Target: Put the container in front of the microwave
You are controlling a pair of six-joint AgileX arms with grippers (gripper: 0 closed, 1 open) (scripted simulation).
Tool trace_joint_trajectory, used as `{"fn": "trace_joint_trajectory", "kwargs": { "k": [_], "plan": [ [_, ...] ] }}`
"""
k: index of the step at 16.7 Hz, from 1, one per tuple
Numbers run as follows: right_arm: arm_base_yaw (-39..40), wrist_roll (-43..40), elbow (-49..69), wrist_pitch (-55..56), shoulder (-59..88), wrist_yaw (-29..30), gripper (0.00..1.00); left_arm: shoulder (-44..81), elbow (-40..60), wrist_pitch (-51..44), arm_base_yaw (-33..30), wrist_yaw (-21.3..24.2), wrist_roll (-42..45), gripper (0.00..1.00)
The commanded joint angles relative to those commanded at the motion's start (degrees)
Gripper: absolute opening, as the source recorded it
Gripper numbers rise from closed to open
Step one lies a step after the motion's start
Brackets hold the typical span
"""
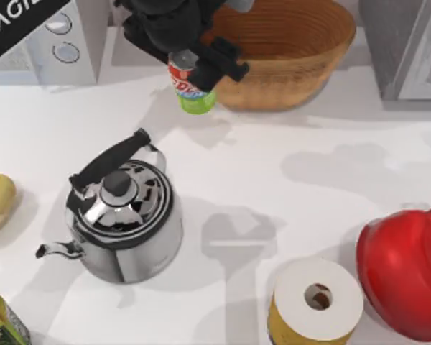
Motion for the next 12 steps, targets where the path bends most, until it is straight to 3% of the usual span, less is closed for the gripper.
{"fn": "trace_joint_trajectory", "kwargs": {
  "k": [7,12],
  "plan": [
    [0.0,0.0,0.0,0.0,0.0,0.0,1.00,0.4,-7.2,1.4,36.2,0.1,4.9,0.00],
    [0.0,0.0,0.0,0.0,0.0,0.0,1.00,2.5,-11.3,2.3,49.8,1.0,8.7,0.00]
  ]
}}
